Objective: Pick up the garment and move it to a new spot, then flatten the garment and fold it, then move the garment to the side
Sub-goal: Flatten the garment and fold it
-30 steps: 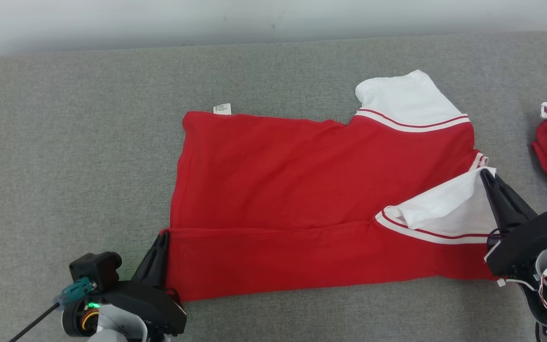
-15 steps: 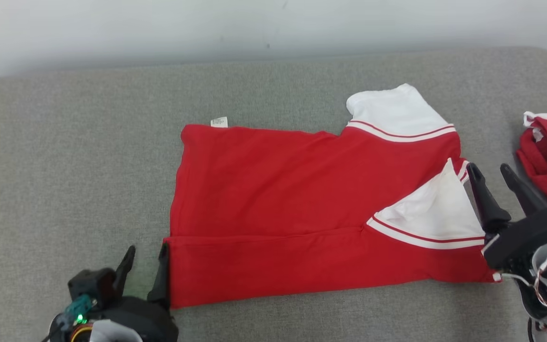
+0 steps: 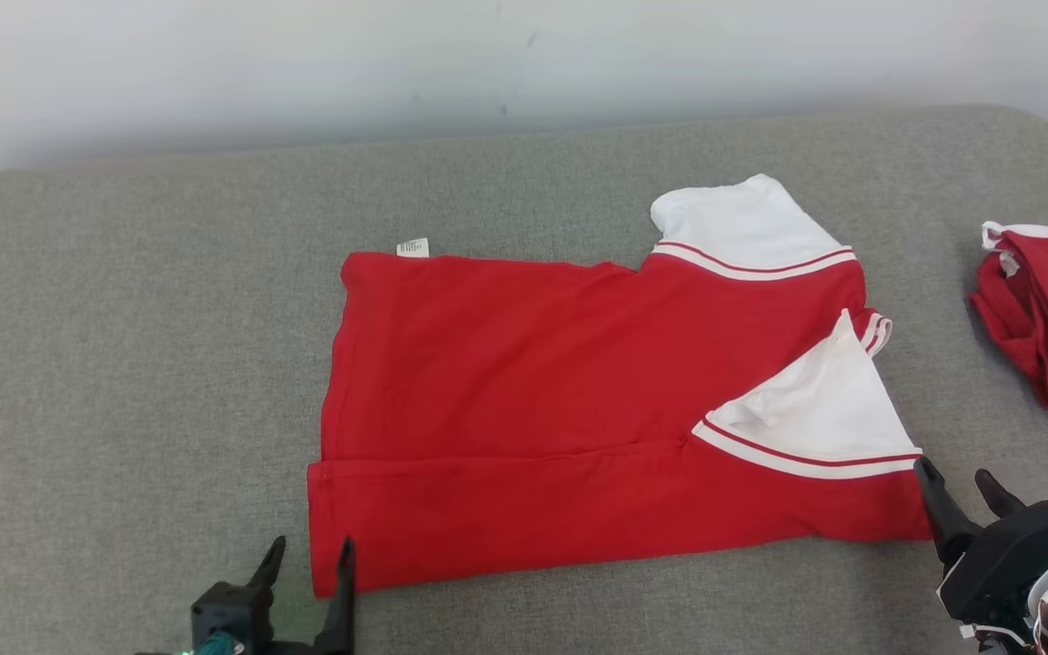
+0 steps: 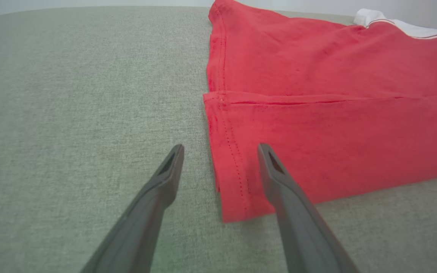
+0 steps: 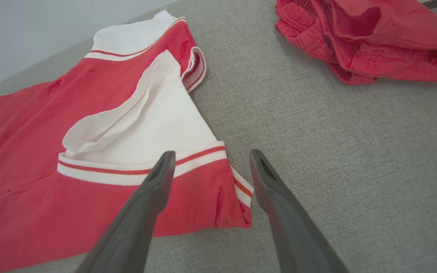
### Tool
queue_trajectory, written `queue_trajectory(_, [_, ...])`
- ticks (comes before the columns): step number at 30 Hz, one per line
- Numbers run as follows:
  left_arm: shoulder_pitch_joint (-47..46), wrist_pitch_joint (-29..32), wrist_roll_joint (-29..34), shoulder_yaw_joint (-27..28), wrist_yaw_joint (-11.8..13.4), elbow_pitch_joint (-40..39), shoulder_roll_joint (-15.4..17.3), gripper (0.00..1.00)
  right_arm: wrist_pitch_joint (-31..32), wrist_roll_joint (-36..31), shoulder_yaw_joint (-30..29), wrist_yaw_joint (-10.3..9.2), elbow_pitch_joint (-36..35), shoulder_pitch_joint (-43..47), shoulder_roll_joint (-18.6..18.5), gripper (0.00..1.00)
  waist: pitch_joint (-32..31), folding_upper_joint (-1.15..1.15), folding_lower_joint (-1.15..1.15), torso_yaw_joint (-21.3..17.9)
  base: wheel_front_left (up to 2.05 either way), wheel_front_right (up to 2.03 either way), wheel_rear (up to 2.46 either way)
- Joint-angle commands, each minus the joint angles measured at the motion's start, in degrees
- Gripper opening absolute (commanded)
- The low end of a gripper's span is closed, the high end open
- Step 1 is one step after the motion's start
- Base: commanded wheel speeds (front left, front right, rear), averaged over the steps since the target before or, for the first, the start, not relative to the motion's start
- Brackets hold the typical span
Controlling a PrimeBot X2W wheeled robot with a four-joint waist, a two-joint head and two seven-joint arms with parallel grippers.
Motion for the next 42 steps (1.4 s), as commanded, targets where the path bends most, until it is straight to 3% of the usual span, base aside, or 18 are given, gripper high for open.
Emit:
queue_trajectory(1, [-1.0,0.6,1.0,-0.5,0.3,0.0,-0.4,1.00,0.7,-1.4,-0.9,-0.13,0.5,-0.3,0.6,1.00,0.8,0.00,0.01,0.2,0.00,0.00,0.00])
queue_trajectory(19, [-6.9,9.7,-0.1,-4.6,-0.7,6.1,-3.9,0.99,6.9,-10.4,-5.4,-0.13,7.3,-4.8,4.9,1.00,4.0,0.00,0.01,1.3,0.00,0.00,0.00])
queue_trajectory(20, [-7.1,10.3,-0.3,-4.8,-0.8,6.5,-4.0,0.73,7.2,-10.7,-5.6,-0.13,7.7,-4.9,5.1,1.00,4.1,0.00,0.01,1.3,0.00,0.00,0.00])
queue_trajectory(22, [-7.3,11.2,-0.4,-5.2,-1.1,7.1,-4.3,0.40,7.9,-11.1,-5.4,-0.13,8.2,-4.9,5.3,1.00,4.4,0.00,0.01,1.3,0.00,0.00,0.00])
queue_trajectory(23, [-7.4,11.4,-0.5,-5.3,-1.1,7.3,-4.3,0.05,8.1,-11.2,-5.3,-0.13,8.5,-4.9,5.4,0.60,4.4,0.00,0.01,1.2,0.00,0.00,0.00])
queue_trajectory(24, [-7.3,11.8,-0.7,-5.5,-1.3,7.5,-4.3,0.00,8.2,-11.3,-5.2,-0.13,8.5,-4.9,5.5,0.38,4.5,0.00,0.01,1.2,0.00,0.00,0.00])
queue_trajectory(25, [-7.2,12.0,-0.8,-5.6,-1.5,7.6,-4.3,0.00,8.1,-11.3,-5.1,-0.13,8.5,-5.0,5.6,0.00,4.5,0.00,0.01,1.2,0.00,0.00,0.00])
queue_trajectory(32, [-4.7,11.5,-1.6,-5.4,-1.4,6.8,-3.0,0.00,6.9,-10.0,-5.3,-0.14,6.9,-3.4,5.5,0.00,3.1,0.00,0.01,1.3,0.00,0.00,0.00])
queue_trajectory(42, [0.2,11.3,-2.1,-5.0,0.3,-0.1,0.4,0.00,9.9,-7.2,-6.7,-0.14,-1.1,3.1,5.5,0.00,-0.5,0.00,0.01,1.1,0.00,0.00,0.00])
